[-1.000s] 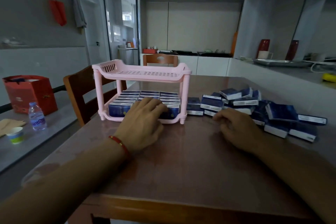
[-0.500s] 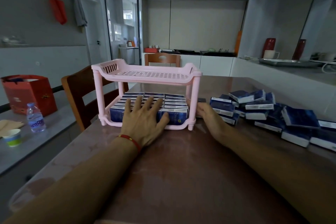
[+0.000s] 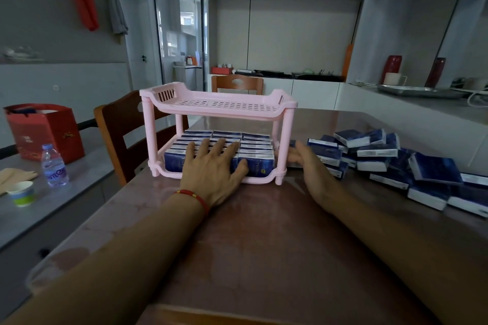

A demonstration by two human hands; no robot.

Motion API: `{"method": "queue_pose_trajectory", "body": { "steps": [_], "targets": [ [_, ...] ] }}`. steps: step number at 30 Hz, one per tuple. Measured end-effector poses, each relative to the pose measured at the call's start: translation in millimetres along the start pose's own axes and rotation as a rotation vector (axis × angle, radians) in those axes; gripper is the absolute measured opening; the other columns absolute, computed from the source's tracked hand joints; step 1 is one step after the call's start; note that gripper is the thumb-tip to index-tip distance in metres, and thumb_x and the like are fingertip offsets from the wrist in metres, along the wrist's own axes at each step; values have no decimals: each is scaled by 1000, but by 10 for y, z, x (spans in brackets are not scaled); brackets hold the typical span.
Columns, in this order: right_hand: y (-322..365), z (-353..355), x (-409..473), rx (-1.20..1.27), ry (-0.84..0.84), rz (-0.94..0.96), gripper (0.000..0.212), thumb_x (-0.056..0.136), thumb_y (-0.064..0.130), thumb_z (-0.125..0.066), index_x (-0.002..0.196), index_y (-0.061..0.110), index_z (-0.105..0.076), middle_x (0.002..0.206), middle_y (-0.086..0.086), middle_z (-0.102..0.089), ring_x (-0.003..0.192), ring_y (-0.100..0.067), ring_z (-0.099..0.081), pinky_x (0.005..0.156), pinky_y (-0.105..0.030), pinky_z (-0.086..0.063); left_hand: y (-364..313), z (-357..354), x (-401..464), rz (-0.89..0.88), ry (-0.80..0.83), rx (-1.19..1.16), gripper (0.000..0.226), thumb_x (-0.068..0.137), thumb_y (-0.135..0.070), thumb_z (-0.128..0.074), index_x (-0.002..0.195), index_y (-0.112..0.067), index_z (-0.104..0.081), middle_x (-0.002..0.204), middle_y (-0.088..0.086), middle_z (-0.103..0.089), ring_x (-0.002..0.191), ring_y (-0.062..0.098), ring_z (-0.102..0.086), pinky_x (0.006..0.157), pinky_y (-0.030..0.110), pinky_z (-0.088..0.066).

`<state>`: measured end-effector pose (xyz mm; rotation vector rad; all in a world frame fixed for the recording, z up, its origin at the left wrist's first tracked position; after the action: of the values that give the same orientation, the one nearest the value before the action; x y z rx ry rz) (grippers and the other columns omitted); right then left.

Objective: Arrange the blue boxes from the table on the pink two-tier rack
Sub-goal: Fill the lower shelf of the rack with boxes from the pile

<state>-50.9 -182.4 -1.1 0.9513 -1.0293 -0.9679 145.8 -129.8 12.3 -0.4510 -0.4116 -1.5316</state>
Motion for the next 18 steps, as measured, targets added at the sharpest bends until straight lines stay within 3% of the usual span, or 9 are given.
{"method": "queue_pose_trajectory", "body": {
  "steps": [5, 9, 11, 15, 18],
  "targets": [
    [-22, -31, -10, 14, 50, -27, 65, 92, 62, -23, 111, 28, -75, 118, 8, -73, 118, -11, -62, 117, -45, -32, 10, 10, -5, 7, -16, 1, 75, 86, -66, -10, 147, -36, -42, 152, -3, -47, 140, 28, -39, 117, 55, -22],
    [-32, -58, 5, 2, 86, -13, 60, 93, 65, -24, 106, 34, -74, 120, 7, -72, 119, -12, -62, 116, -45, -33, 7, 18, -7, 8, -20, -4, 74, 86, -66, -12, 146, -35, -43, 150, -3, -49, 138, 29, -41, 116, 55, -23],
    [-43, -55, 11, -10, 84, -21, 69, 86, 70, -24, 115, 32, -73, 126, 9, -69, 124, -11, -58, 118, -43, -31, 10, 25, -11, 6, -21, -11, 74, 86, -65, -14, 146, -34, -44, 149, -3, -50, 137, 28, -41, 116, 55, -24],
    [26, -31, 65, 35, 65, 10, 61, 106, 51, -16, 142, 20, -54, 145, 8, -52, 137, -9, -43, 114, -28, -24, 7, 32, -19, 5, -19, -17, 74, 86, -66, -14, 145, -35, -45, 149, -4, -50, 137, 27, -41, 116, 55, -23],
    [115, -116, 129, 90, 97, 47, 53, 108, 45, -15, 134, 27, -57, 143, 4, -55, 137, -12, -46, 117, -31, -28, 5, 31, -10, 7, -25, -28, 73, 86, -65, -14, 143, -35, -47, 146, -4, -51, 135, 26, -43, 115, 54, -24]
  ]
}}
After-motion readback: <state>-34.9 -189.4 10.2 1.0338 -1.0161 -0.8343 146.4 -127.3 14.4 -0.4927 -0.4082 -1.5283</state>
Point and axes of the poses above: each hand's wrist, its own x-axis towards the middle knuckle, its own z-axis out of the back of the hand, y = z × x, the point moved 8 cm from there along x, towards the middle knuckle
